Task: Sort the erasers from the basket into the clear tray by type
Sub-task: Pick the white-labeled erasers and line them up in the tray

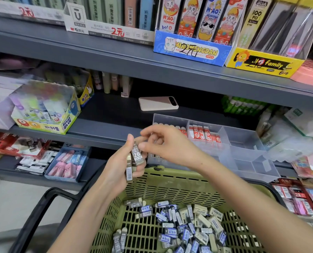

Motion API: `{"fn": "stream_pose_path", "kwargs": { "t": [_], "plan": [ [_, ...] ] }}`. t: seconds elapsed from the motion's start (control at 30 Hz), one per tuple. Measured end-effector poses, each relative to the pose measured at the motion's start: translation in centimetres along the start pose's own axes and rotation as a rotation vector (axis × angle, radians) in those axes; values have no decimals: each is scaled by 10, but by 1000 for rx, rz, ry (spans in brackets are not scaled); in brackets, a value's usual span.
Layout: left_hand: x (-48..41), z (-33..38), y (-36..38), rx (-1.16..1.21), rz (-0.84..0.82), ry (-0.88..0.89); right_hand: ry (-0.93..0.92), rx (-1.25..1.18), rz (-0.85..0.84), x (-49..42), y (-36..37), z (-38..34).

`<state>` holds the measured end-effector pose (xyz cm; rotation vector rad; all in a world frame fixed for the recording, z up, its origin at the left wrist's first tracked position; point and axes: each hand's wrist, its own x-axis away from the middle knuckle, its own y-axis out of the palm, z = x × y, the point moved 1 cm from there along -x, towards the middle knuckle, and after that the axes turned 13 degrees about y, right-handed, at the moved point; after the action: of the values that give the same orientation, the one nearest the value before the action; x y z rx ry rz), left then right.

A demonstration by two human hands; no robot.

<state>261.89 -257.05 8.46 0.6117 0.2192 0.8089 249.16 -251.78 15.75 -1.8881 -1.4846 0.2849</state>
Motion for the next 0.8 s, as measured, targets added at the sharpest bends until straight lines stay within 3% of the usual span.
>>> {"fn": "stream_pose_path", "kwargs": {
  "t": [0.17,0.3,0.4,0.47,0.6,0.8],
  "plan": [
    [2,-1,2,-11,20,-31,-84,105,-91,0,7,-10],
    [1,-1,3,-44,7,-27,35,-190,-104,1,-9,-9],
    [-2,0,-3,-11,61,6,157,-275,43,-8,-42,4],
    [-3,2,-8,13,92,23,234,-150,93,-13,-56,17],
    [-4,2,-8,30,103,24,342,204,-11,-18,-41,37],
    [-3,0,-6,2,101,7,313,501,18,-31,-21,49]
  ]
}}
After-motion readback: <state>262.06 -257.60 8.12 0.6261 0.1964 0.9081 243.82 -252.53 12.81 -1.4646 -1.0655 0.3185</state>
